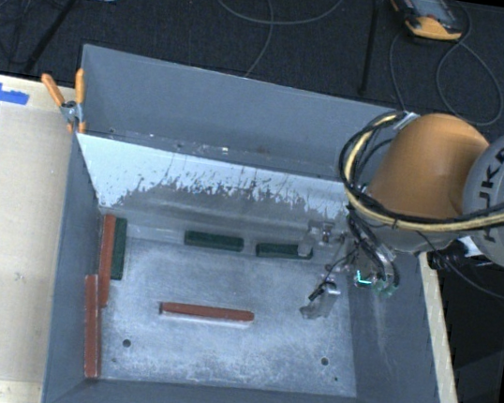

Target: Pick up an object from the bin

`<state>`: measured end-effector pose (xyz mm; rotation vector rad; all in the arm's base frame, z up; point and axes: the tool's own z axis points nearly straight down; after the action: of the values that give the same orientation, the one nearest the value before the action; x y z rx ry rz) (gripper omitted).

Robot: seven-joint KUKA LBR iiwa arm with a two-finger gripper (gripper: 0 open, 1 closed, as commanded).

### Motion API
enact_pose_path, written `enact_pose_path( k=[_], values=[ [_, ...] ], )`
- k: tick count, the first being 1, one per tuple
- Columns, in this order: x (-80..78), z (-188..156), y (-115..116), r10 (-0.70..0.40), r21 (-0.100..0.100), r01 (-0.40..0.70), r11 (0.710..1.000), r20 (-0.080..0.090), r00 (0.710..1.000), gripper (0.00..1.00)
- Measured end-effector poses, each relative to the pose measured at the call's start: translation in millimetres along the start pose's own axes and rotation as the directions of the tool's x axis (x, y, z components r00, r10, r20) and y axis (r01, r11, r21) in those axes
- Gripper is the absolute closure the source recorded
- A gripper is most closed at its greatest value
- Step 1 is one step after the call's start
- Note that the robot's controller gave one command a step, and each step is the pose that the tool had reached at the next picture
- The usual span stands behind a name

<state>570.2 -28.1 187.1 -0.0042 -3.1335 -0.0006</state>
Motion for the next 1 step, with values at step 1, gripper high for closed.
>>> enact_pose_path(
  k=[1],
  values=[
    [22.7, 85.6, 62.7, -0.047, -0.002, 0.047, 0.999, -0.002, 0.999, 0.0]
  ],
)
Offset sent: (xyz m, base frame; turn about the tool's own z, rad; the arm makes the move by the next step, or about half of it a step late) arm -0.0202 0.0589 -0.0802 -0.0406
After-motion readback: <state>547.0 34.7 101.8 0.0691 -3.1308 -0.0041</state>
